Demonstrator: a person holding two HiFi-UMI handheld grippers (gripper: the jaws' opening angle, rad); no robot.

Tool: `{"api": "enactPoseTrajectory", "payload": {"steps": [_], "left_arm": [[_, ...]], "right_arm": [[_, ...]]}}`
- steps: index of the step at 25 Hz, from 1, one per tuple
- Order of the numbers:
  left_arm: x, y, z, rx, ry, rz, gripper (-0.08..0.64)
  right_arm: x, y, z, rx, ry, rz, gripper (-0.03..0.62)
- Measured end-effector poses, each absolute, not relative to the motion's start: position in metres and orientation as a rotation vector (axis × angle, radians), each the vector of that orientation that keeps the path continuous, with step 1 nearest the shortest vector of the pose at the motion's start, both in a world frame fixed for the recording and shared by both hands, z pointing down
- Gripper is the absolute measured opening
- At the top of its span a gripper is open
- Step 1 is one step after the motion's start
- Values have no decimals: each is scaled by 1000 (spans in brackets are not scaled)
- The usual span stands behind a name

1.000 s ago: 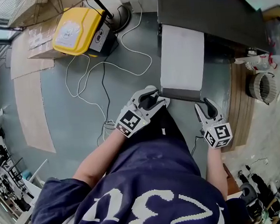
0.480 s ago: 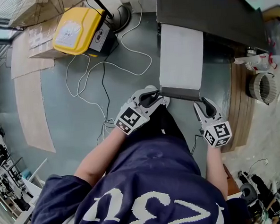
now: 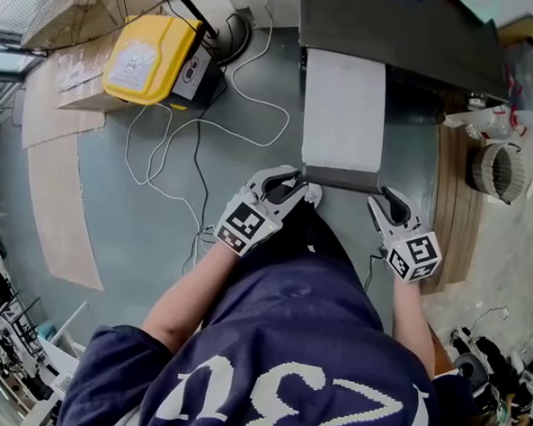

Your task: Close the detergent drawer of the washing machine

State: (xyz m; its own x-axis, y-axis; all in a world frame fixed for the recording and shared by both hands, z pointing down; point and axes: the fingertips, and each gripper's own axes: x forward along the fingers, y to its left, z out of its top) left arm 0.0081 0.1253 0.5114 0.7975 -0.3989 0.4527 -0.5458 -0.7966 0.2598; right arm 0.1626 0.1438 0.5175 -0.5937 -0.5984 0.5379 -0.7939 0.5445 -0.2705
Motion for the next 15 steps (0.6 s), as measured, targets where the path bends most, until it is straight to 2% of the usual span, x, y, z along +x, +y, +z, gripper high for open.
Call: {"api": "enactPoseTrajectory", "payload": {"steps": [15], "left_arm": [[13,114,498,2632,-767,540,115]], "right_arm": [[168,129,503,1157,-2415,674,153]]}}
